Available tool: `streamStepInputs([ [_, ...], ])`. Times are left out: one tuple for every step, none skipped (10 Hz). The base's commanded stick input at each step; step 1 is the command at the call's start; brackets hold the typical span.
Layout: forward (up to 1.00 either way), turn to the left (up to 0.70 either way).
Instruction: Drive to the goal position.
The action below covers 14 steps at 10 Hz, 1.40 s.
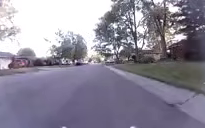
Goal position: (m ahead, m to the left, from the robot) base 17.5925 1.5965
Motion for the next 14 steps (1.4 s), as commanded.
streamStepInputs([
  [1.0,0.07],
  [1.0,0.29],
  [1.0,0.26],
  [1.0,0.02],
  [1.0,0.01],
  [1.0,0.0],
  [1.0,0.0],
  [1.0,0.0],
  [1.0,0.0],
  [1.0,0.0],
  [1.0,0.0],
  [1.0,0.0],
  [1.0,0.0],
  [1.0,0.0],
])
